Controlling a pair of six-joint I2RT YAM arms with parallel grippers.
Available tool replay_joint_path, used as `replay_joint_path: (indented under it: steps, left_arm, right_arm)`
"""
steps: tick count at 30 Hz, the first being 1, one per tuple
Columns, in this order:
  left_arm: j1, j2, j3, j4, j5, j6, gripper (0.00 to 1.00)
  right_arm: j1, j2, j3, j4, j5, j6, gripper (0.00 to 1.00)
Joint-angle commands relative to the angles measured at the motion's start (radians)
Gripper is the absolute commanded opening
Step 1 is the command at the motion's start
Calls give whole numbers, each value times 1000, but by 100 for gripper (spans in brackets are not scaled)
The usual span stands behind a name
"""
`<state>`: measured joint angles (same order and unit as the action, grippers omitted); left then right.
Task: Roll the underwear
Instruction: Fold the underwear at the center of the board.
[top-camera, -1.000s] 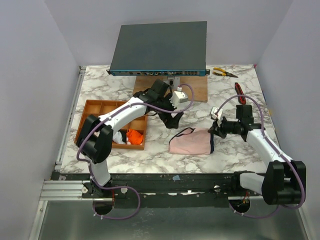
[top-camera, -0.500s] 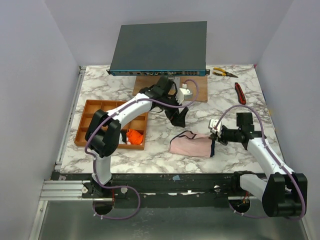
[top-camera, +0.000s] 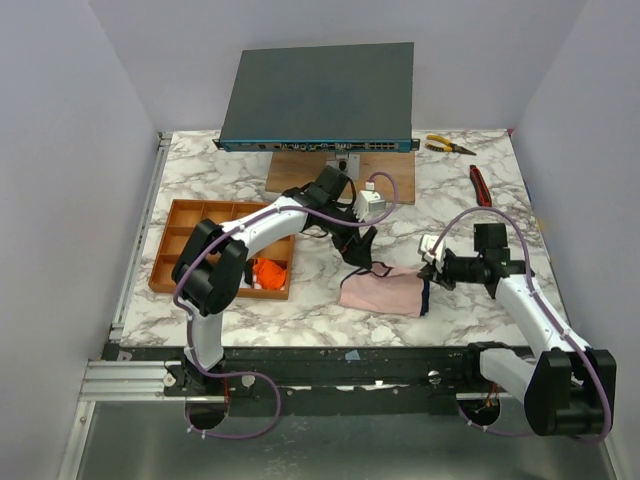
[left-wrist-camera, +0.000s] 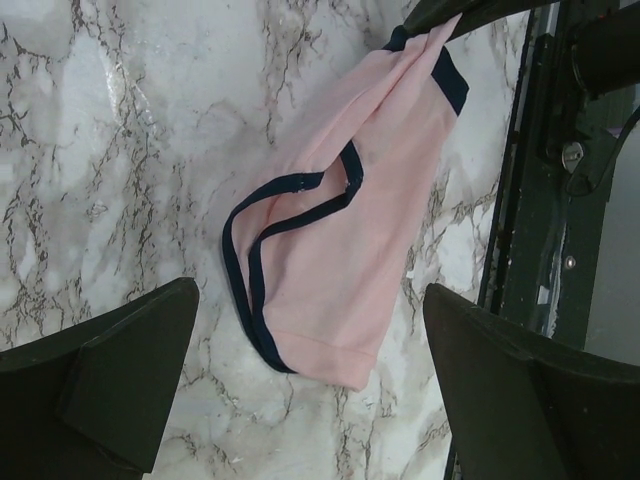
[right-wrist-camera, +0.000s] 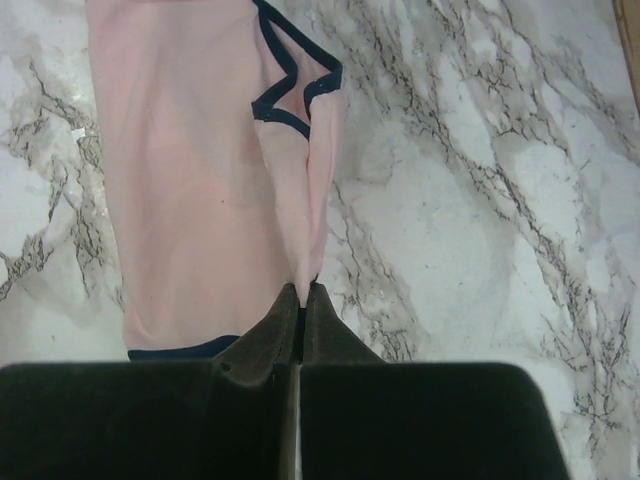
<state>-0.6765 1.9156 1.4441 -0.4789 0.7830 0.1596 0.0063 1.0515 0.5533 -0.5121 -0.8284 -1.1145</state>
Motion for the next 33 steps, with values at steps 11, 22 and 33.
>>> replay_joint_path:
  steps: [11, 22, 33]
  left_arm:
    - [-47, 29, 82, 77, 111, 6, 95]
    - [-131, -13, -26, 206, -2, 129, 94]
    - [-214, -68, -133, 317, -307, 95, 75]
  right_arm:
    - [0, 10, 134, -139, -129, 42, 1]
    - [-9, 15, 142, -175, -140, 61, 1]
    - [-10, 38, 129, -165, -94, 40, 1]
